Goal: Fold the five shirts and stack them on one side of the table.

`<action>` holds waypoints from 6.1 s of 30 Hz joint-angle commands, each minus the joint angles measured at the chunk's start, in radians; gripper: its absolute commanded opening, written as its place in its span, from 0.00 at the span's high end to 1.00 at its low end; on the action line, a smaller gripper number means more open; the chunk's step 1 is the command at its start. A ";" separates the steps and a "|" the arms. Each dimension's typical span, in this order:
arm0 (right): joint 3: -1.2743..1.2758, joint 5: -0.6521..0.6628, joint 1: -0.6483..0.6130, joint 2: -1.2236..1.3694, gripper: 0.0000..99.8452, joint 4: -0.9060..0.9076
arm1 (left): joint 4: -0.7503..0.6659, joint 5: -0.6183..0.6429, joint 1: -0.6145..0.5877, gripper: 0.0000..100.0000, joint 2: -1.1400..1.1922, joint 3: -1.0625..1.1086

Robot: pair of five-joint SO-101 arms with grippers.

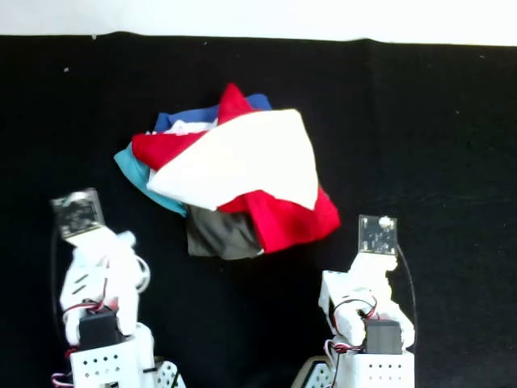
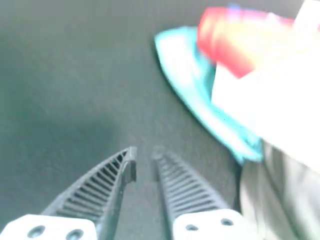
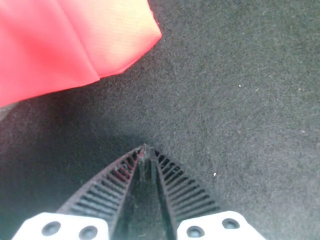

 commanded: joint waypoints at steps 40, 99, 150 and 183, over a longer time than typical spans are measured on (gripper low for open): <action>0.108 0.011 -0.001 -0.005 0.99 -0.018 | 0.493 -0.061 0.476 0.75 1.785 -1.584; -0.456 0.422 0.194 0.097 0.81 -0.363 | 0.936 -0.138 -0.677 0.84 2.242 -2.761; -1.567 0.206 0.196 1.069 0.66 0.424 | 0.945 0.066 -0.073 0.99 2.350 -2.368; -1.569 0.206 0.193 1.069 0.66 0.429 | 0.514 -0.120 -0.766 0.91 1.937 -2.213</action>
